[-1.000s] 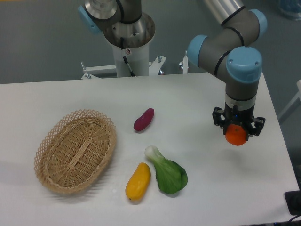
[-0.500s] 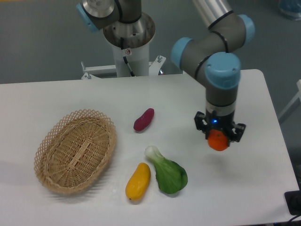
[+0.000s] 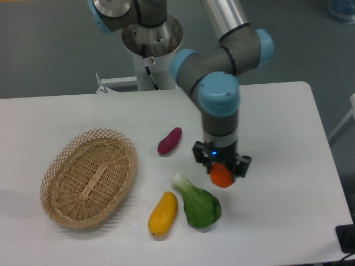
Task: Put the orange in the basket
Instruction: 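Carry the held orange with the gripper over to the wicker basket, then lower the orange into the basket and open the gripper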
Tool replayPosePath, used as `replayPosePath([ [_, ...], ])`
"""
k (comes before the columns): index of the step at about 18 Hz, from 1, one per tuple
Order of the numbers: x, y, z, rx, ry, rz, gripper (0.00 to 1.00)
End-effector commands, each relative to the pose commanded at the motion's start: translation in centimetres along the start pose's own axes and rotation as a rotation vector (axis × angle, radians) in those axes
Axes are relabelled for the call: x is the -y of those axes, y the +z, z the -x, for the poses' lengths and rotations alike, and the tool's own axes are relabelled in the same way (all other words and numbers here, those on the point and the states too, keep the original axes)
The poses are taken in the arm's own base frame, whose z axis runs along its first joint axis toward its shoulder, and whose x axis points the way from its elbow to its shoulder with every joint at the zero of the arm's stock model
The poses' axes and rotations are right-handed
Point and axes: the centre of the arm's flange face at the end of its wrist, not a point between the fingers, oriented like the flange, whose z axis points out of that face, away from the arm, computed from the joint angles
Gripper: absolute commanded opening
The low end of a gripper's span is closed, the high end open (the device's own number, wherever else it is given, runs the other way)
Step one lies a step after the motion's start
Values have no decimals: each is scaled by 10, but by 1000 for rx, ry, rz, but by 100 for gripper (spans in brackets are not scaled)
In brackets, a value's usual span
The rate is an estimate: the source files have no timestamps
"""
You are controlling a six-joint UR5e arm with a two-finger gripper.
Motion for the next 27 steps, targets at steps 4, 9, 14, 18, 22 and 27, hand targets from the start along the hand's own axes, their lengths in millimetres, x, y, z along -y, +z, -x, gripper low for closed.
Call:
replayPosePath([
  [4, 27, 2, -59, -25, 29, 1, 43],
  [9, 43, -17, -155, -46, 132, -8, 43],
  [14, 58, -34, -217, -54, 174, -38, 43],
  [18, 64, -24, -251, -71, 174, -25, 51],
  [22, 66, -6, -263, -89, 178, 3, 72],
  [27, 67, 3, -283, -101, 212, 18, 100],
])
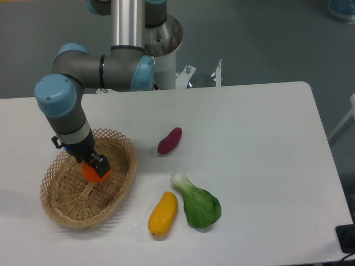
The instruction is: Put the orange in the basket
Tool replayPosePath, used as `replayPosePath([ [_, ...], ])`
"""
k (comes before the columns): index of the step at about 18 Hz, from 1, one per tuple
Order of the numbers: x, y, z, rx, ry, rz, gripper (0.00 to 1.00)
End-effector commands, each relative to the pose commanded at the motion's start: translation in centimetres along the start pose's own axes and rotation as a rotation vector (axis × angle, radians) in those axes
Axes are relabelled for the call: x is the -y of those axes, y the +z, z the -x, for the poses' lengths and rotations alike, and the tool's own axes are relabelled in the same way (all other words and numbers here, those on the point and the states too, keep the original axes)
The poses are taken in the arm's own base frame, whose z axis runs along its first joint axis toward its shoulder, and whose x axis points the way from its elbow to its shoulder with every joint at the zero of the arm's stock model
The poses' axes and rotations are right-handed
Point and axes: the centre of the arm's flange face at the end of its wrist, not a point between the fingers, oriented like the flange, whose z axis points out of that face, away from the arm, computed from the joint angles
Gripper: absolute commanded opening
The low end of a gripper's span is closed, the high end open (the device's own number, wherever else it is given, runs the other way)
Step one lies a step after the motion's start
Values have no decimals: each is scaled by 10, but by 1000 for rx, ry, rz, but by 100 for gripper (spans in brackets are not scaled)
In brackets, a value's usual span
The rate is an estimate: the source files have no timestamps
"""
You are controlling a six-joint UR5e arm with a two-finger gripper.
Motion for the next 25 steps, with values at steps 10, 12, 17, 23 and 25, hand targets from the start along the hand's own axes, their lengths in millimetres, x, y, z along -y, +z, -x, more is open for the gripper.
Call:
replayPosePath([
  [10, -118, -43, 192, 201, -319, 35, 100],
  [12, -160, -39, 240, 201, -318, 59, 100],
  [17, -244, -37, 318, 153, -333, 5, 100],
  [23, -293, -20, 376, 144, -295, 21, 100],
  [25, -301, -15, 385, 141, -268, 28, 100],
])
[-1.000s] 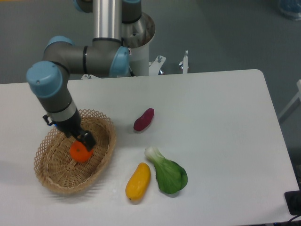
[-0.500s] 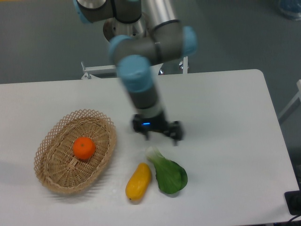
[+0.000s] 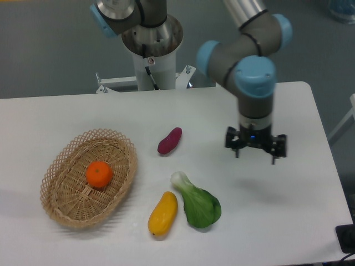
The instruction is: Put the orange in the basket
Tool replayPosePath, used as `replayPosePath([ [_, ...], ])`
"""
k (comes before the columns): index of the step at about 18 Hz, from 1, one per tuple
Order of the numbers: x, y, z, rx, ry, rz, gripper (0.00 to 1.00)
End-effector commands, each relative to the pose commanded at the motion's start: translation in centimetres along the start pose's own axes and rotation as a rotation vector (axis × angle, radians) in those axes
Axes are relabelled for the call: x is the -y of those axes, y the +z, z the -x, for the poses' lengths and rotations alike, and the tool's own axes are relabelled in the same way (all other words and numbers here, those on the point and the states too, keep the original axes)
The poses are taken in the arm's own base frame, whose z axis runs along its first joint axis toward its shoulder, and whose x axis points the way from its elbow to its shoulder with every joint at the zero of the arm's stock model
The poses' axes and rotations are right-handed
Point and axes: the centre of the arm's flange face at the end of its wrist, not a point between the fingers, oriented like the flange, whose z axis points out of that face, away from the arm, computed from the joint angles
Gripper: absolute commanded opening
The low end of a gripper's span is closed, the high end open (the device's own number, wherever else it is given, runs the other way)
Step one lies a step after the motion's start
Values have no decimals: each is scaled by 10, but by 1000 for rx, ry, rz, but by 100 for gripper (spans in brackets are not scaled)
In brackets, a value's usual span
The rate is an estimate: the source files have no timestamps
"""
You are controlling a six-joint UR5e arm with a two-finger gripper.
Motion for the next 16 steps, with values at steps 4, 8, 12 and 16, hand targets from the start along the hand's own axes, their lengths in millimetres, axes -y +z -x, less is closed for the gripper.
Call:
replayPosePath([
  [4, -9, 2, 9, 2, 33, 6, 100],
  [8, -12, 2, 8, 2, 38, 6, 100],
  [12, -12, 2, 5, -1, 39, 7, 100],
  [16, -13, 5, 2, -8, 41, 10, 100],
])
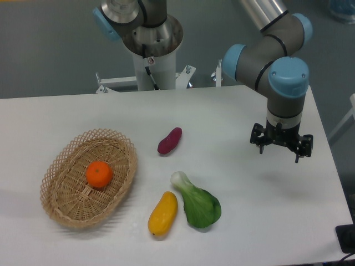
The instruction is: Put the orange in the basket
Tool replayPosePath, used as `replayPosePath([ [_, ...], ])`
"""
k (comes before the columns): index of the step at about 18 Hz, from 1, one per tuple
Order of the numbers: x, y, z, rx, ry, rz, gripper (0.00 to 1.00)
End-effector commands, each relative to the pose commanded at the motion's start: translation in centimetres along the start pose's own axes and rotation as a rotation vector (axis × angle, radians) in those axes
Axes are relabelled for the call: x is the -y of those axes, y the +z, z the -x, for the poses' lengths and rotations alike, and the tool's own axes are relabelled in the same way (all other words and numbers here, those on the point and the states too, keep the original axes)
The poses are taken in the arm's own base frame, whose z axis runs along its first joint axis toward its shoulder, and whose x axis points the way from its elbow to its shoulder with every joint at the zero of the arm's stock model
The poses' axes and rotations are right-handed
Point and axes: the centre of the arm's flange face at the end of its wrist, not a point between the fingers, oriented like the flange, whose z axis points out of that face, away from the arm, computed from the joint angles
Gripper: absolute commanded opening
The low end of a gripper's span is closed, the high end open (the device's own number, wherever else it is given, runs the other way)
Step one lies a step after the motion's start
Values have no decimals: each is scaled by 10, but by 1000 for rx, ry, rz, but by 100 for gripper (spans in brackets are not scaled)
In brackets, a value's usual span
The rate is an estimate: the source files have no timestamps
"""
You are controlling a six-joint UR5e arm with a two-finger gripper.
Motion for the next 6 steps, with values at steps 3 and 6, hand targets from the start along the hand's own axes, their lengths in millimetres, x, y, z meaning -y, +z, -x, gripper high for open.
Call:
replayPosePath([
  [3, -3, 2, -5, -7, -1, 3, 100],
  [6, -6, -1, -5, -6, -6, -1, 100],
])
